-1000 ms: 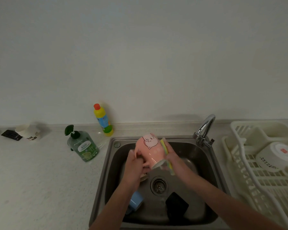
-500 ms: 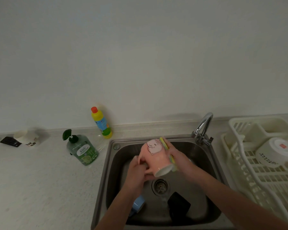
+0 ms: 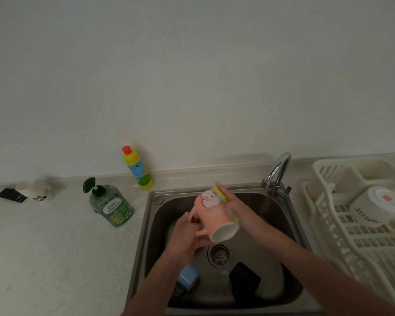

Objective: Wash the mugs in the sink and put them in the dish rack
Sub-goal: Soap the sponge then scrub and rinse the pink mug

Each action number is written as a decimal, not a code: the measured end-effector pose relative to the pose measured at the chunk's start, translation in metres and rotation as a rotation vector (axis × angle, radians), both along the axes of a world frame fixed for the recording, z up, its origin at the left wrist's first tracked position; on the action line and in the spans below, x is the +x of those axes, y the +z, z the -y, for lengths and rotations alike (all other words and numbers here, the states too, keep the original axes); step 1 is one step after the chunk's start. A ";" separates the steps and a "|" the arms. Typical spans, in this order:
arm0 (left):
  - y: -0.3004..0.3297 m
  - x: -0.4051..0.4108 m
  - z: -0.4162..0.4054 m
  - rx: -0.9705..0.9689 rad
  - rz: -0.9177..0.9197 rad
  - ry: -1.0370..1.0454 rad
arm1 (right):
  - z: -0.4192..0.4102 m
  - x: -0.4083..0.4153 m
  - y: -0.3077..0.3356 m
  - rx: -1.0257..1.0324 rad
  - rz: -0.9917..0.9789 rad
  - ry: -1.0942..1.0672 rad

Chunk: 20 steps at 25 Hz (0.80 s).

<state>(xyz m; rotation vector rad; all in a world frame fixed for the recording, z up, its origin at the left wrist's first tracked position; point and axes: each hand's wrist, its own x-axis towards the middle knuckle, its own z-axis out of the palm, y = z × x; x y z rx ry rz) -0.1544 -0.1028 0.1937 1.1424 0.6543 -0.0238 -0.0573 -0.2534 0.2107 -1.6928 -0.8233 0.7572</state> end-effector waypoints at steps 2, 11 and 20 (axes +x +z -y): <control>0.001 -0.001 -0.009 -0.247 -0.011 0.013 | 0.005 -0.003 -0.001 -0.002 -0.241 -0.021; 0.008 -0.002 -0.013 -0.135 -0.161 -0.207 | -0.006 -0.007 -0.011 0.156 -0.350 -0.391; -0.002 0.005 -0.024 0.714 0.176 -0.394 | -0.002 -0.006 -0.012 -0.097 -1.030 -0.564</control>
